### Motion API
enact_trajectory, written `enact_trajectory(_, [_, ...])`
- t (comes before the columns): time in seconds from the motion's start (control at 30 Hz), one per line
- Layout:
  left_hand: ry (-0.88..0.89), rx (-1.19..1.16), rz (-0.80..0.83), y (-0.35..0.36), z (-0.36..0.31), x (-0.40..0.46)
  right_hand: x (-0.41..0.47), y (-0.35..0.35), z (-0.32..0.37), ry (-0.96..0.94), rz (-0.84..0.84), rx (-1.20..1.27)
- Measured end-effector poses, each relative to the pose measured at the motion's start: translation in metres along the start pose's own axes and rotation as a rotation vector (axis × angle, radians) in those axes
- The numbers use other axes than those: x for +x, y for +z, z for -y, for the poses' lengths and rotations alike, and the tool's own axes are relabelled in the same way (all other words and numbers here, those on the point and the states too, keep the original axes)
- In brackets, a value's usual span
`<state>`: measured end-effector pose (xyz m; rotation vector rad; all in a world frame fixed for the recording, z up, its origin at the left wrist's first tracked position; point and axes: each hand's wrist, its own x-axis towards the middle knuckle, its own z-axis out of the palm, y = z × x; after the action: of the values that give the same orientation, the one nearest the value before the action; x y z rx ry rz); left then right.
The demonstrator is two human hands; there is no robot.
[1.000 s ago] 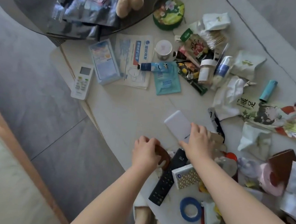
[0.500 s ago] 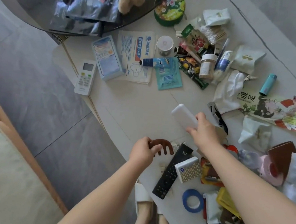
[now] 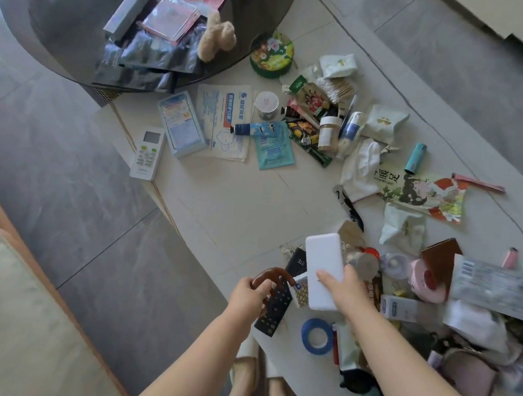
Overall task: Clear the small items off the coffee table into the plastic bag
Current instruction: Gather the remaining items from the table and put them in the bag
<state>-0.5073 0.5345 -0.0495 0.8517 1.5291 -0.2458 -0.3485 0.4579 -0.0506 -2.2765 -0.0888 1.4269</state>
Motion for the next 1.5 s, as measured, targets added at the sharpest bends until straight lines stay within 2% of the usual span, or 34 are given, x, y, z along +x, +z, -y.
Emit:
enact_trajectory(0.07, [-0.018, 0.013, -0.020, 0.008, -0.001, 0.003, -0.001, 0.011, -0.012, 0.043, -0.008, 0.040])
enact_trajectory(0.3, [-0.035, -0.037, -0.089, 0.016, 0.005, 0.024, 0.007, 0.044, -0.031, 0.156, -0.056, 0.410])
enact_trajectory(0.57, [-0.035, -0.180, -0.098, 0.000, 0.005, 0.012, 0.002, 0.043, -0.012, 0.015, -0.089, 0.459])
enact_trajectory(0.73, [-0.008, -0.295, -0.110, -0.023, -0.011, -0.018, -0.018, 0.020, 0.007, -0.054, 0.047, 0.511])
enact_trajectory(0.93, [0.059, -0.457, -0.166, -0.067, -0.035, -0.073, -0.053, 0.010, 0.054, -0.137, 0.207, 0.438])
enact_trajectory(1.07, [0.107, -0.660, -0.202, -0.104, -0.037, -0.110, -0.080, 0.026, 0.094, -0.138, 0.270, 0.398])
enact_trajectory(1.27, [0.116, -0.916, -0.314, -0.170, -0.026, -0.160, -0.137, 0.075, 0.148, -0.217, 0.417, 0.300])
enact_trajectory(1.5, [0.156, -1.091, -0.486, -0.259, 0.011, -0.196, -0.209, 0.162, 0.197, -0.274, 0.547, 0.080])
